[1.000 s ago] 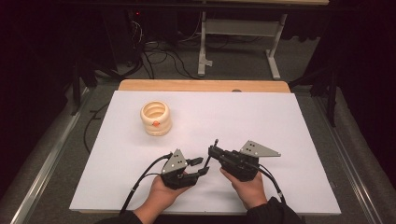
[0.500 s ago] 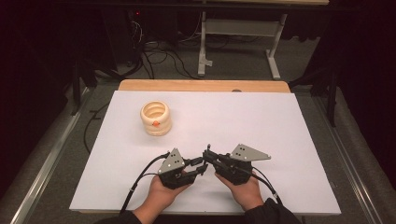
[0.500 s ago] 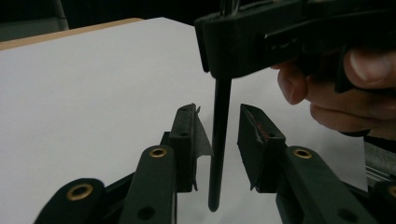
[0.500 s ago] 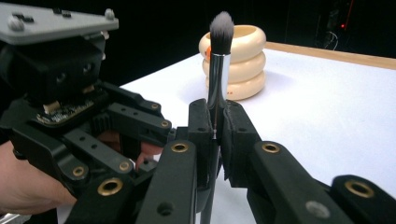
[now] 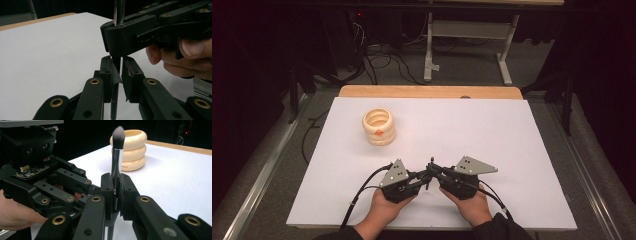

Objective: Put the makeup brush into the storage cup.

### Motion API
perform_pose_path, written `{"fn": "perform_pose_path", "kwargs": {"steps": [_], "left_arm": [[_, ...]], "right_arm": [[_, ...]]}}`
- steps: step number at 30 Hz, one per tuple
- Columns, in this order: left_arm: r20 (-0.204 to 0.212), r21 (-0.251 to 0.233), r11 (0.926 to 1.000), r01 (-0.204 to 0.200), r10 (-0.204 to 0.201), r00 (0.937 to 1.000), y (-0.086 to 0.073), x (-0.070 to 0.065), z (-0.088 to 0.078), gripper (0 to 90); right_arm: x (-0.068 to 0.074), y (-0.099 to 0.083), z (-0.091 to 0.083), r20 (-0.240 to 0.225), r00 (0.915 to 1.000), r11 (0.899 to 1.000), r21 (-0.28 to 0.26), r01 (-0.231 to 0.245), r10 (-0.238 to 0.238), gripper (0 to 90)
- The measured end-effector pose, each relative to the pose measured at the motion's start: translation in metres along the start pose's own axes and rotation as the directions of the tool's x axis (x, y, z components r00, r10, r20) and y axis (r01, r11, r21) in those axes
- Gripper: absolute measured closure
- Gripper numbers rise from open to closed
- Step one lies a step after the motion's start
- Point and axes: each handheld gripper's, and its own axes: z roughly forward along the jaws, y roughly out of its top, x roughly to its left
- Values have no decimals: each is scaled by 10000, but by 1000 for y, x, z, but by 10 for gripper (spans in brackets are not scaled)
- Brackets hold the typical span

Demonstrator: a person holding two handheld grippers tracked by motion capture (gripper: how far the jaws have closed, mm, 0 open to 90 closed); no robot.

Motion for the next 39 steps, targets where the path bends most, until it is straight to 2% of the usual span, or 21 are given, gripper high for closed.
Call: {"fn": "perform_pose_path", "kwargs": {"steps": [5, 16, 27, 39], "left_arm": [[-45, 13, 10000, -29, 29, 10000, 0, 0, 0, 826], [-109, 51, 10000, -27, 27, 9999, 0, 0, 0, 829], [-254, -26, 10000, 38, -39, 9997, 1, 3, -3, 829], [-566, -101, 9999, 84, -90, 9984, 3, 12, -10, 829]], "right_arm": [[0, 0, 0, -17, 10000, 10000, 4, -6, 6, 858], [0, -1, 1, -3, 10000, 10000, -28, -24, 24, 849], [-3, 1, -4, 66, 9999, 9997, -203, -149, 150, 757], [-8, 3, -11, 222, 9994, 9992, -310, -263, 270, 712]]}}
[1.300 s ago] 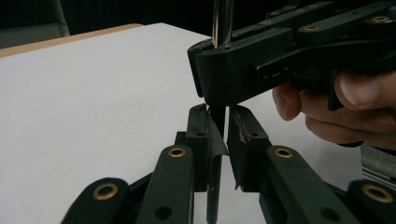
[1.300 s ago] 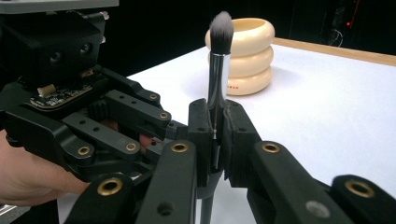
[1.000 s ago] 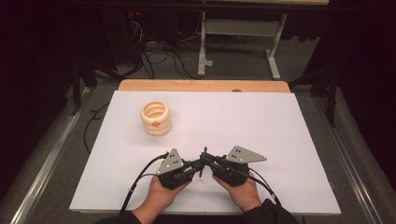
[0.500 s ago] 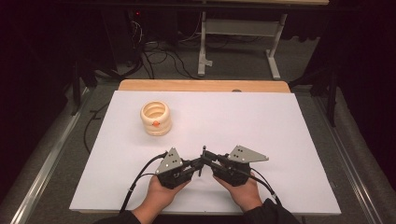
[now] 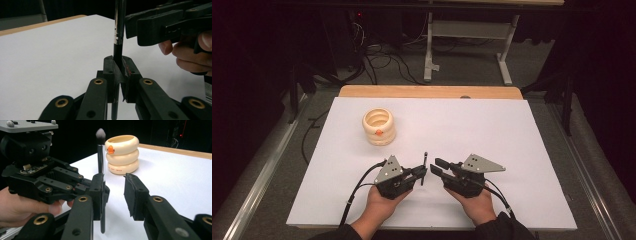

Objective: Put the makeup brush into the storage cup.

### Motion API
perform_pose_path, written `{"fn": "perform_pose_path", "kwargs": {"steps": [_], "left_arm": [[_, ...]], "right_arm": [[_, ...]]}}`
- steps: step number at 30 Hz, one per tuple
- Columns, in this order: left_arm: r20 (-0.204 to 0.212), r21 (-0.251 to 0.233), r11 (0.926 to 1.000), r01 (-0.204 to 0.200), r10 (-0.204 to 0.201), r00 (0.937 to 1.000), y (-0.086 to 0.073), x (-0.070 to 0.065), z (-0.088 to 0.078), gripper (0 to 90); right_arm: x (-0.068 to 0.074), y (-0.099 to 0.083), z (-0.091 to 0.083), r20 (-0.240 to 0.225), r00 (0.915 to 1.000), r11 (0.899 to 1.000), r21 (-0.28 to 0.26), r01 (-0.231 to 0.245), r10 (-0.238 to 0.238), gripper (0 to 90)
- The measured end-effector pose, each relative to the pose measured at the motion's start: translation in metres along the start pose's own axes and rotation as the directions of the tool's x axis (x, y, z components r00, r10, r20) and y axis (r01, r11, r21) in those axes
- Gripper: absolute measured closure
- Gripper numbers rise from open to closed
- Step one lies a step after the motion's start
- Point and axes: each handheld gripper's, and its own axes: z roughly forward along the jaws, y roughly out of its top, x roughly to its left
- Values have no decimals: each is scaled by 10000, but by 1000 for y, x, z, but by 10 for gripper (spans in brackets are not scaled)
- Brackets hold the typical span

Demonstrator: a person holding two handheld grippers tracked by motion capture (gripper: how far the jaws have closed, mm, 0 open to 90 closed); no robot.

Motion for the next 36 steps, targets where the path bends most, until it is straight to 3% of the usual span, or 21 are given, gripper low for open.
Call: {"fn": "perform_pose_path", "kwargs": {"steps": [16, 28, 36], "left_arm": [[-484, -154, 9997, 193, -200, 9986, 2, 14, -10, 829], [-763, -298, 9993, 238, -260, 9967, 3, 24, -18, 829], [-1045, -389, 9988, 302, -342, 9939, 4, 30, -24, 829]], "right_arm": [[-7, 3, -7, 391, 9992, 9999, 5, 125, -125, 630], [-19, 6, -21, 1060, 9934, 9990, -9, 447, -444, 478], [-27, 4, -29, 1296, 9908, 9992, -47, 404, -394, 398]]}}
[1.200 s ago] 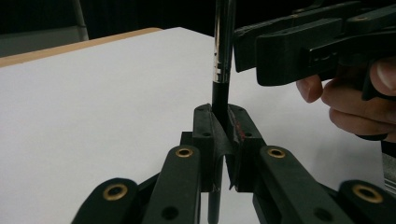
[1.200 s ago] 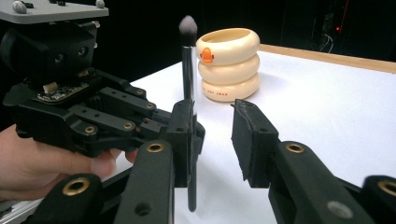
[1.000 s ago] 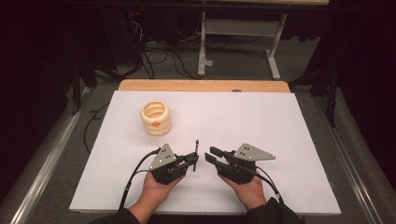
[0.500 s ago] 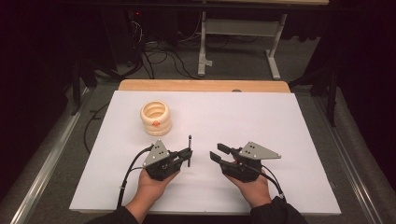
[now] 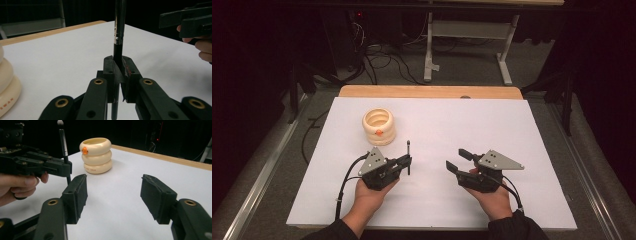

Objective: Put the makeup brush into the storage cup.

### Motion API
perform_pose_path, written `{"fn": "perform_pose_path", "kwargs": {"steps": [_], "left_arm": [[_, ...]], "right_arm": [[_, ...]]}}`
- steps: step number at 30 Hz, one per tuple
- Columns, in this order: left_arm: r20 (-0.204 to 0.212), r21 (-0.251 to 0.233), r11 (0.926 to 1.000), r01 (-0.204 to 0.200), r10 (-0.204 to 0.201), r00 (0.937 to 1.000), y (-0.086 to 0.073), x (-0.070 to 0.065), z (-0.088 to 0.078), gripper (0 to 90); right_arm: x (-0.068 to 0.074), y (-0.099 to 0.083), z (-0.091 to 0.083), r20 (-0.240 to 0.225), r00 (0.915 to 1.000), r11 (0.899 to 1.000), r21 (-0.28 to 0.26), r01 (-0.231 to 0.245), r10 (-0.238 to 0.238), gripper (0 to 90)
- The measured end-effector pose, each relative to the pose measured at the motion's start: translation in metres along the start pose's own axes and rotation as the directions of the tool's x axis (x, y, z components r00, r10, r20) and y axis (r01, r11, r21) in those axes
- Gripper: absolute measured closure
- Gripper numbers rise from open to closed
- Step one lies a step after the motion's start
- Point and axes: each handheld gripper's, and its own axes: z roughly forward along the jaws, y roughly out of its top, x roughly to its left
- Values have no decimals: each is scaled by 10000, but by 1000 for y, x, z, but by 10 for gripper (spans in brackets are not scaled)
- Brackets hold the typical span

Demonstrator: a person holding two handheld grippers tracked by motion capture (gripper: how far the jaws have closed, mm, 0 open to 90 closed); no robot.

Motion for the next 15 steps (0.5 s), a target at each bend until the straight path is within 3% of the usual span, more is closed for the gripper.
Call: {"fn": "perform_pose_path", "kwargs": {"steps": [15], "left_arm": [[-442, -207, 9996, 182, -191, 9988, 3, 14, -11, 829]], "right_arm": [[-10, -4, -10, 440, 9990, 10000, 28, -41, 40, 278]]}}
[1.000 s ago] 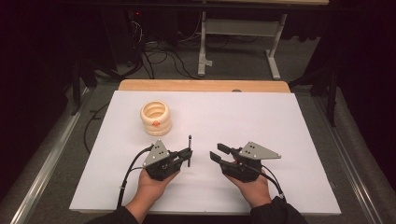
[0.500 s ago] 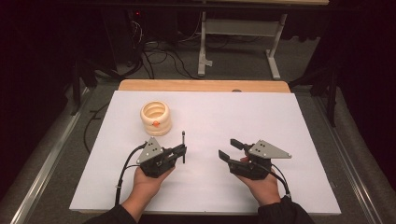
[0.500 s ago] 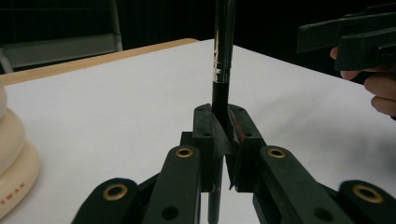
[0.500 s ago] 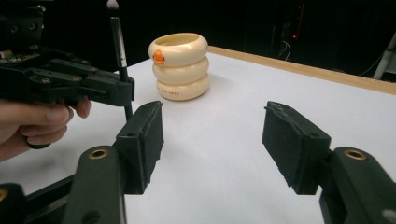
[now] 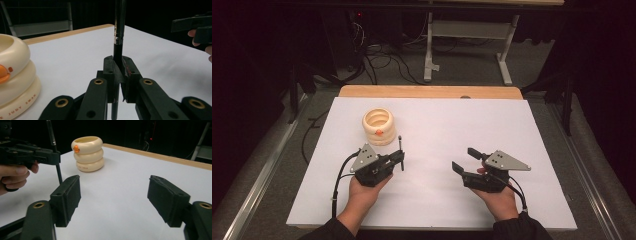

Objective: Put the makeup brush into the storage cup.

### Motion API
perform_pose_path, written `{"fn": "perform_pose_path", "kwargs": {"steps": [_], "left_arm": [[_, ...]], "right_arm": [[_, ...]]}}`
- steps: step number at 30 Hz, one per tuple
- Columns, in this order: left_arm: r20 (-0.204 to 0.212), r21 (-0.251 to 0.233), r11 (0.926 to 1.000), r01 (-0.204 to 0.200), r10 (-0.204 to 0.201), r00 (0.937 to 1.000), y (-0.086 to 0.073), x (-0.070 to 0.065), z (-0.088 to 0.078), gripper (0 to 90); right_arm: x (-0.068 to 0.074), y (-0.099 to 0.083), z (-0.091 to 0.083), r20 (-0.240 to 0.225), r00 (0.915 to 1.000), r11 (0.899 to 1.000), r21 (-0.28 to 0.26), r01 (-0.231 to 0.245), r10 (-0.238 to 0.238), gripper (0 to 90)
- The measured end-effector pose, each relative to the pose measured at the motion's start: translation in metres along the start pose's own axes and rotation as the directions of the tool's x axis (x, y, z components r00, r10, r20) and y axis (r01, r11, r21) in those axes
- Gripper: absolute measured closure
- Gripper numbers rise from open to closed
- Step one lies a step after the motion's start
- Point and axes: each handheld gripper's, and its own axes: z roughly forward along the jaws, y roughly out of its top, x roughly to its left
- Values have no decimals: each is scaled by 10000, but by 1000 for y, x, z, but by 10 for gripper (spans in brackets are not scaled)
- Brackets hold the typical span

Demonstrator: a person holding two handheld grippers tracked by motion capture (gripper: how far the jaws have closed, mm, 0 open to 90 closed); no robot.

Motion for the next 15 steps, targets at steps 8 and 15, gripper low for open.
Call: {"fn": "perform_pose_path", "kwargs": {"steps": [8, 15], "left_arm": [[-120, -147, 9999, 89, -91, 9999, 3, 6, -6, 830], [-291, -263, 9995, 145, -153, 9995, 5, 12, -11, 829]], "right_arm": [[-6, -2, -6, 362, 9993, 10000, -45, 2, 0, 215], [-13, -5, -11, 654, 9979, 10000, -67, 35, -30, 161]]}}
